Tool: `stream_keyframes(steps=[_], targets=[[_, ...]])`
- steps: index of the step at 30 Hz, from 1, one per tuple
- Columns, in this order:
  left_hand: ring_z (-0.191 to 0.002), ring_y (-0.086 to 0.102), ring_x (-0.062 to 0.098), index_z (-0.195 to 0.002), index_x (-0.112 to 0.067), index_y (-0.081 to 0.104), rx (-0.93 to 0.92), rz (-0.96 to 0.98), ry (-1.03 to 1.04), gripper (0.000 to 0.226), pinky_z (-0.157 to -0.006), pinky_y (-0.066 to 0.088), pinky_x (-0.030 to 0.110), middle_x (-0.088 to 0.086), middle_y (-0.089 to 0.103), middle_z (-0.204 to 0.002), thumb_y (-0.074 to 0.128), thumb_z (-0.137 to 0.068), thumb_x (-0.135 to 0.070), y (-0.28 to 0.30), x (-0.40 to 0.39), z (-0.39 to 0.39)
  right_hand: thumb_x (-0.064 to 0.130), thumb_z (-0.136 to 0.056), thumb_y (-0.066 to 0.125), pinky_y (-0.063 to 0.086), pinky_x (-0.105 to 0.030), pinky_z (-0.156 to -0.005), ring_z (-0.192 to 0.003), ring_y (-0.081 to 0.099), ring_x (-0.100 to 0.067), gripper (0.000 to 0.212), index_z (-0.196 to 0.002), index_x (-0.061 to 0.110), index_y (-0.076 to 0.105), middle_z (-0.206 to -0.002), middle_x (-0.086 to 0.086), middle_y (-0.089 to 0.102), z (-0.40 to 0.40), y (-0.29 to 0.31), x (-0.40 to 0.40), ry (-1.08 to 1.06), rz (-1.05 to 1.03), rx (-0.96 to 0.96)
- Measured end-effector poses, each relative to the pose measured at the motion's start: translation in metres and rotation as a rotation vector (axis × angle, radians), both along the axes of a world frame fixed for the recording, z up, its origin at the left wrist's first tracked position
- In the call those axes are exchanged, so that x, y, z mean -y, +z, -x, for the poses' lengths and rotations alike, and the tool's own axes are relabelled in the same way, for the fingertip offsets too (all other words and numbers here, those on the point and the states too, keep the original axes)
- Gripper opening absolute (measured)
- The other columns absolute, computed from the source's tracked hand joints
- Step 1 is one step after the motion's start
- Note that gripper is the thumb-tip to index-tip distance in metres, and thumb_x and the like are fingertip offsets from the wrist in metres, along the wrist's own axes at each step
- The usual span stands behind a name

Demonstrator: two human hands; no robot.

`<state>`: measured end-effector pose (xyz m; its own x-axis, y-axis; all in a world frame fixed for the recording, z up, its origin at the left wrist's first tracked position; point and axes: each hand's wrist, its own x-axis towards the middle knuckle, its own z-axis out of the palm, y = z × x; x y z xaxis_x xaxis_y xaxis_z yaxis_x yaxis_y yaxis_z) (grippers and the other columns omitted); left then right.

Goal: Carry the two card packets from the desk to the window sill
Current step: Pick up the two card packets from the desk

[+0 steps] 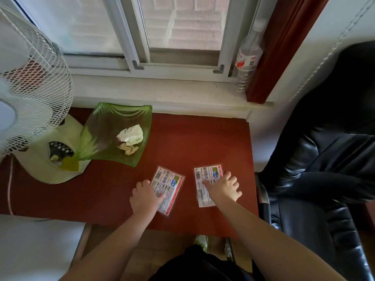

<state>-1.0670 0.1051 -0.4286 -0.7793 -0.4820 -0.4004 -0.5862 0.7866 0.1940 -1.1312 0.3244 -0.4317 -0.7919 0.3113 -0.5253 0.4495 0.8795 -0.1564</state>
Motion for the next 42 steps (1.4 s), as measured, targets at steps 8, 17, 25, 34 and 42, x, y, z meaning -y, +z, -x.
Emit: stream_keyframes(steps=[8,17,25,34,42], targets=[[-0.126,0.052,0.031,-0.13,-0.01,0.049,0.121,0.052,0.031,0.079,-0.103,0.046,0.047,0.012,0.056,-0.134,0.073,-0.076,-0.062,-0.007,0.001,0.009,0.074,-0.074,0.066,0.04,-0.044,-0.105,-0.132,0.046,-0.027,0.102,-0.143,0.006,0.033,-0.142,-0.01,0.048,0.005,-0.01,0.004,-0.036,-0.059,0.02],[-0.118,0.06,0.027,-0.125,-0.013,0.054,0.163,-0.081,0.055,0.065,-0.093,0.048,0.044,0.005,0.063,-0.125,0.076,-0.078,-0.052,-0.009,0.007,0.018,0.04,-0.089,0.071,0.054,-0.04,-0.089,-0.116,0.061,-0.027,0.059,-0.135,0.009,0.049,-0.127,-0.008,0.062,0.012,-0.009,-0.014,-0.157,0.264,0.023],[-0.073,0.067,0.015,-0.083,-0.021,0.056,0.076,-0.412,0.162,0.031,-0.054,0.049,0.026,0.001,0.07,-0.09,0.085,-0.074,-0.023,-0.007,0.024,0.01,0.024,-0.094,0.068,0.059,-0.028,-0.06,-0.079,0.074,-0.013,0.025,-0.116,0.016,0.062,-0.098,0.002,0.074,-0.006,0.008,-0.039,-0.344,0.784,-0.037],[-0.096,0.076,0.017,-0.108,-0.027,0.07,0.067,-0.938,0.252,0.031,-0.078,0.059,0.037,-0.004,0.082,-0.097,0.075,-0.085,-0.007,0.023,0.027,-0.002,0.018,-0.095,0.067,0.064,-0.043,-0.077,-0.094,0.079,-0.024,0.02,-0.116,0.018,0.067,-0.104,-0.006,0.082,-0.029,0.037,-0.053,-0.451,1.206,0.07],[-0.102,0.075,0.027,-0.118,-0.019,0.066,-0.074,-1.242,0.316,0.029,-0.077,0.063,0.043,0.009,0.079,-0.112,0.062,-0.094,-0.003,0.08,0.017,-0.023,0.021,-0.092,0.068,0.065,-0.039,-0.072,-0.1,0.077,-0.033,0.029,-0.12,0.014,0.063,-0.109,-0.015,0.08,-0.063,0.073,-0.068,-0.437,1.364,0.049]])
